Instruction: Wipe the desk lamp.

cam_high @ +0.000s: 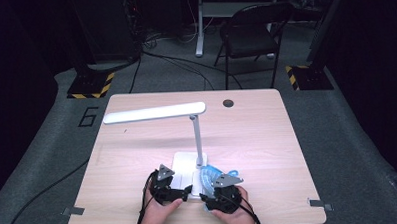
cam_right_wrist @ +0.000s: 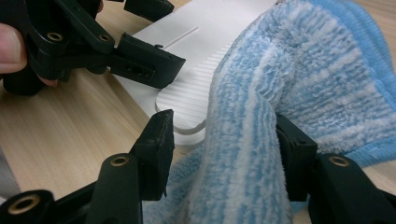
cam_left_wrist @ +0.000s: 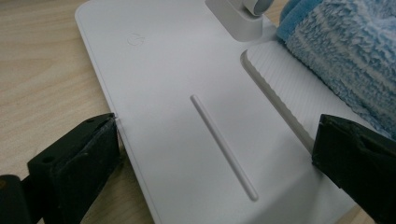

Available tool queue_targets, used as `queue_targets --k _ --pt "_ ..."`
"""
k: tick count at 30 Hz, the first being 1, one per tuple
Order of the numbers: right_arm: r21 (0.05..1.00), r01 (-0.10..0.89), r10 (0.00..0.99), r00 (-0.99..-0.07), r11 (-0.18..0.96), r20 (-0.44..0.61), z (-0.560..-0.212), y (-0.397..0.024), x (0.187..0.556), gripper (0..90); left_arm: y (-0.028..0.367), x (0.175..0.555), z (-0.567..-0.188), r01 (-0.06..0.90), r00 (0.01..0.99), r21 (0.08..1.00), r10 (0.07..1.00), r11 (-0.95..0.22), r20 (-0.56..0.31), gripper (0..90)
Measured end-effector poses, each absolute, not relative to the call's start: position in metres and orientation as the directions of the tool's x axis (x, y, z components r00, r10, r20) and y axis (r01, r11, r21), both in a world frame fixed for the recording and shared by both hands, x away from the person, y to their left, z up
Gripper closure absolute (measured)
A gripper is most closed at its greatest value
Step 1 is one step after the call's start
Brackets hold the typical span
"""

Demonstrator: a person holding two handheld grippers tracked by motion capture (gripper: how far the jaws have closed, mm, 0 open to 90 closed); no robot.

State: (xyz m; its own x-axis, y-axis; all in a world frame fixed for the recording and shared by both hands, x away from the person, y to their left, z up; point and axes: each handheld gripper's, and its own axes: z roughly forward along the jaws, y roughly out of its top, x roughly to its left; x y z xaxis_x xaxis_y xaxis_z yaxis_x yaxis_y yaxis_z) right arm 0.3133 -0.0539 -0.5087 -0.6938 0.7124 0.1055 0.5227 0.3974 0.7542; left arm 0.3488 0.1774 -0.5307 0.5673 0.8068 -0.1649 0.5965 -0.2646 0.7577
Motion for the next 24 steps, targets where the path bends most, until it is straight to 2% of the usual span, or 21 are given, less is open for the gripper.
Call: queue_targets --k 4,6,9,15,24 --pt "0.75 0.534 0.71 -0.693 0.39 0.125 -0.508 -0.058 0.315 51.5 0.177 0.349 -0.53 0.598 0.566 0.756 0.808 -0.266 -0.164 0.8" --pt "0.747 0.54 0.71 -0.692 0.386 0.133 -0.507 -0.061 0.316 60.5 0.177 0.349 -0.53 0.598 0.566 0.756 0.808 -0.266 -0.164 0.8" --pt "0.745 0.542 0.698 -0.701 0.389 0.145 -0.507 -0.065 0.317 66.2 0.177 0.349 -0.53 0.599 0.566 0.755 0.808 -0.265 -0.165 0.8" --pt "0.731 0.546 0.675 -0.72 0.408 0.161 -0.506 -0.064 0.311 67.7 0.177 0.348 -0.53 0.597 0.564 0.758 0.81 -0.265 -0.161 1.4" --pt "0.731 0.598 0.671 -0.692 0.329 0.265 -0.511 -0.072 0.329 68.2 0.178 0.348 -0.531 0.593 0.567 0.76 0.808 -0.266 -0.16 1.7"
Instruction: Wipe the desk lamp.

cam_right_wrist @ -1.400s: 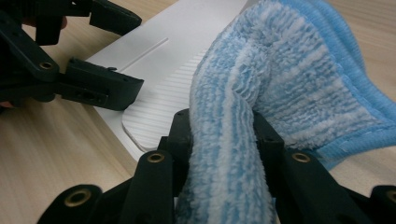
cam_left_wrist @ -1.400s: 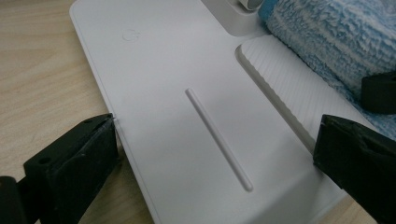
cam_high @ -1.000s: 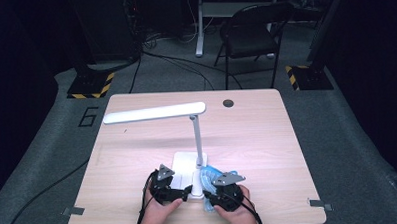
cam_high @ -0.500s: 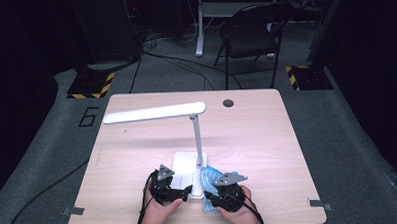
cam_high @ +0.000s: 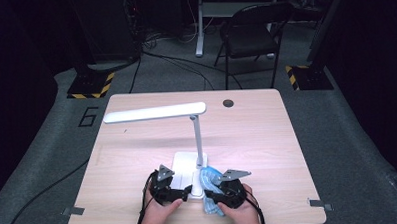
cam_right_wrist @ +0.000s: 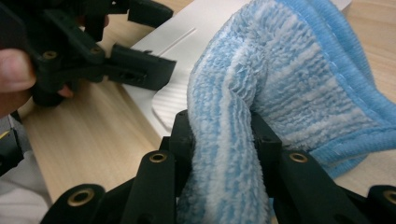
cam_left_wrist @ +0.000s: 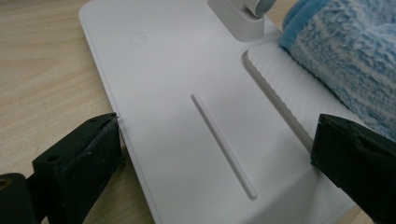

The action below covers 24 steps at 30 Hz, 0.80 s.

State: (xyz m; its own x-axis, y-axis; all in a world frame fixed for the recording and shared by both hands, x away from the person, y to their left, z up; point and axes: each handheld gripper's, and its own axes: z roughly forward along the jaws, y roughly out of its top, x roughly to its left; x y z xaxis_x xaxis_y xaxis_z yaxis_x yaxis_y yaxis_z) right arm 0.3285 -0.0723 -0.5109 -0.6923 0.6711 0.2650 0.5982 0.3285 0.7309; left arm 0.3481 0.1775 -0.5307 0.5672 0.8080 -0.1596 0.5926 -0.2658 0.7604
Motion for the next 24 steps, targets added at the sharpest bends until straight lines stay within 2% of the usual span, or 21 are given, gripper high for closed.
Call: queue_targets --k 13,18,24 --pt "0.744 0.597 0.731 -0.645 0.299 0.224 -0.51 -0.069 0.357 67.8 0.177 0.348 -0.531 0.593 0.566 0.761 0.809 -0.265 -0.16 1.7" --pt "0.748 0.581 0.726 -0.658 0.321 0.199 -0.51 -0.068 0.352 68.4 0.177 0.347 -0.531 0.598 0.559 0.759 0.813 -0.259 -0.163 1.7" --pt "0.745 0.579 0.698 -0.681 0.332 0.219 -0.507 -0.064 0.334 68.5 0.177 0.347 -0.531 0.599 0.558 0.758 0.814 -0.259 -0.163 1.7"
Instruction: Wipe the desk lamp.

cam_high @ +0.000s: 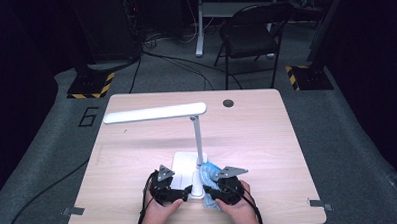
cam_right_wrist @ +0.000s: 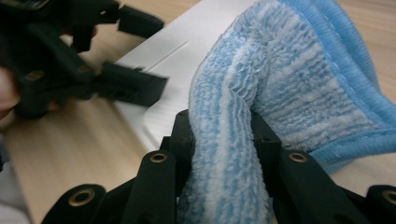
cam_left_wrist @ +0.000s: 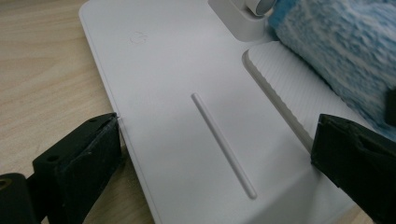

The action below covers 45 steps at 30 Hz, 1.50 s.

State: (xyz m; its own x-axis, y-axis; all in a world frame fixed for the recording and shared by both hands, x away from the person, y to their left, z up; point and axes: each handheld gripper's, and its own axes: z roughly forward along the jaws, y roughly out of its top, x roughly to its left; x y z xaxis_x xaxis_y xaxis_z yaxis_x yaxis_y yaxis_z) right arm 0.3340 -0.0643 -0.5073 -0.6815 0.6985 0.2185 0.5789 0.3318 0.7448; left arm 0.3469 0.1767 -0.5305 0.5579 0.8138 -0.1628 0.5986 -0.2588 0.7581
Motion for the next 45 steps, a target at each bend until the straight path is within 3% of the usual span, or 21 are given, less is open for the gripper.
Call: queue_targets --k 8,27,45 --pt "0.743 0.567 0.671 -0.708 0.356 0.219 -0.507 -0.066 0.313 68.4 0.177 0.347 -0.531 0.597 0.559 0.76 0.813 -0.258 -0.163 1.7" --pt "0.747 0.602 0.728 -0.642 0.283 0.241 -0.51 -0.069 0.356 67.1 0.177 0.347 -0.53 0.595 0.561 0.759 0.813 -0.264 -0.157 2.0" --pt "0.743 0.588 0.69 -0.682 0.32 0.243 -0.507 -0.07 0.338 66.3 0.177 0.347 -0.531 0.597 0.558 0.759 0.814 -0.259 -0.162 2.1"
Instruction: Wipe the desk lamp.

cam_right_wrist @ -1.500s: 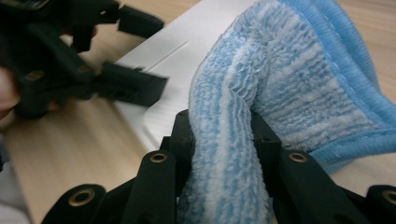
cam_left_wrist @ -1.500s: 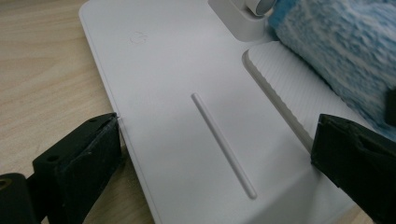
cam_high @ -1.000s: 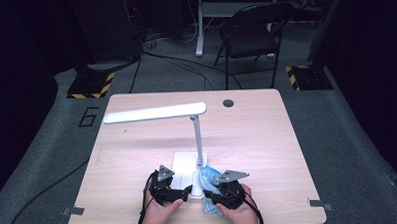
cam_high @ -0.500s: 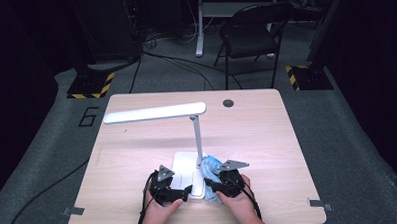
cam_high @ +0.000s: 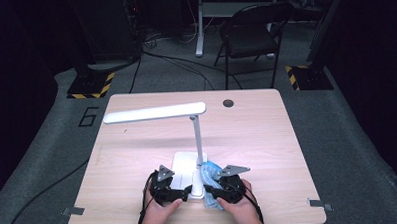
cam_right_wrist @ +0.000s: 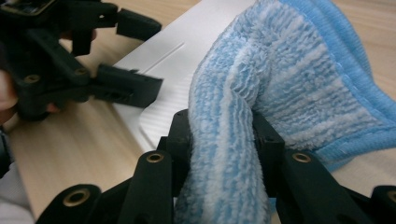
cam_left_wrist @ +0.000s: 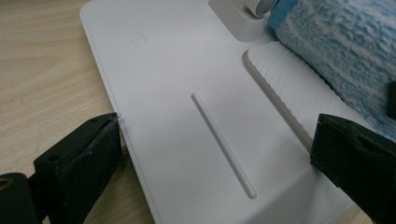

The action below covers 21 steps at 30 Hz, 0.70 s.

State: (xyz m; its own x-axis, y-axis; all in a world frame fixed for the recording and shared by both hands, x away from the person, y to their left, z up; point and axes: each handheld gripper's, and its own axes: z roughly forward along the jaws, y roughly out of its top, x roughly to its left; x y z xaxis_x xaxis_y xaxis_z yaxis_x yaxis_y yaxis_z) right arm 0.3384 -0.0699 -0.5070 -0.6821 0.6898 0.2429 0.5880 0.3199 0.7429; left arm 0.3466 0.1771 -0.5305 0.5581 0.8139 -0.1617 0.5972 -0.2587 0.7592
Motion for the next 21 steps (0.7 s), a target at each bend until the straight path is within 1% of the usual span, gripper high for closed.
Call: queue_targets --k 9,13,17,18,21 --pt "0.739 0.578 0.666 -0.706 0.347 0.239 -0.507 -0.069 0.317 66.2 0.177 0.347 -0.531 0.598 0.558 0.759 0.814 -0.259 -0.161 2.1" --pt "0.735 0.588 0.663 -0.703 0.338 0.258 -0.509 -0.068 0.321 67.2 0.177 0.346 -0.531 0.598 0.558 0.759 0.814 -0.259 -0.162 2.1" --pt "0.74 0.581 0.66 -0.707 0.337 0.254 -0.51 -0.068 0.326 67.9 0.177 0.347 -0.531 0.596 0.561 0.759 0.812 -0.263 -0.159 2.0" --pt "0.736 0.593 0.663 -0.698 0.326 0.269 -0.51 -0.068 0.327 68.0 0.177 0.346 -0.531 0.597 0.558 0.759 0.814 -0.26 -0.16 2.1" --pt "0.741 0.593 0.672 -0.691 0.316 0.266 -0.51 -0.068 0.332 68.1 0.177 0.347 -0.53 0.597 0.562 0.757 0.812 -0.267 -0.157 2.1"
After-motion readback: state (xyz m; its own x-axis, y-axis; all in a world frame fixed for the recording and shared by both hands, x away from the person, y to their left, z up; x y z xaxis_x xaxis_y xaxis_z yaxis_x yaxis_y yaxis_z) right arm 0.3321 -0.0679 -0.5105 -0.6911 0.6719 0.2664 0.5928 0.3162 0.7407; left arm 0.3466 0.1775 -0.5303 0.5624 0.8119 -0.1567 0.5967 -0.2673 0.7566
